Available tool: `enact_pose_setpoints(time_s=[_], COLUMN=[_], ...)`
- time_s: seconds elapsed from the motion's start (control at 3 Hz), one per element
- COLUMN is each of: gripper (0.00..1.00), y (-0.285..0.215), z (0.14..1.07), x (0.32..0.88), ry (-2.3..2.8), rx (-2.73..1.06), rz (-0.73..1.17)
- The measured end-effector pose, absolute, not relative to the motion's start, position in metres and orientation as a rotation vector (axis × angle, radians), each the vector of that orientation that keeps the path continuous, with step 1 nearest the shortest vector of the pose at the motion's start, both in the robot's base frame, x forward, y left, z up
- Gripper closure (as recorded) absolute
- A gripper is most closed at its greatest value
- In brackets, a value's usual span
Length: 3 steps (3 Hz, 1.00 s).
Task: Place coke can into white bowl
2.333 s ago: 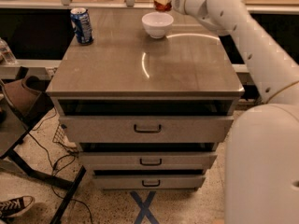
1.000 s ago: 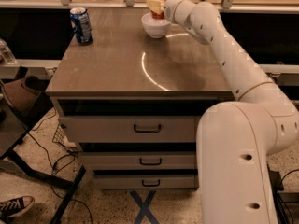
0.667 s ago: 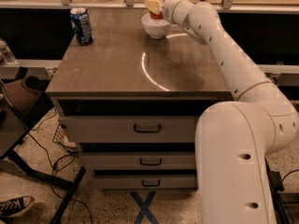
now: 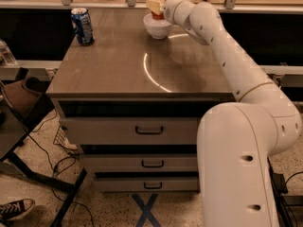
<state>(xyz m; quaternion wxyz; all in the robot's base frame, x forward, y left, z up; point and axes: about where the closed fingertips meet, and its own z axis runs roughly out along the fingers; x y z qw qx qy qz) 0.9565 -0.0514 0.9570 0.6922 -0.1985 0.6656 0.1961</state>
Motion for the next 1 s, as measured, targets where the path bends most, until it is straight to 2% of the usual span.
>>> enact_pose_setpoints(time_s=[0.33,0.67,1.0], gripper=[0.06,0.00,0.00], y=[-0.0484,-0.0461,-0.0459], z=[0.9561,0.9553,0.9552], x=[0.9568,0.9570,0.9570], ry=[1.488,1.488,1.488], rx=[-0.446,-0.447,-0.447], rz=[0.441,0.444,0.444])
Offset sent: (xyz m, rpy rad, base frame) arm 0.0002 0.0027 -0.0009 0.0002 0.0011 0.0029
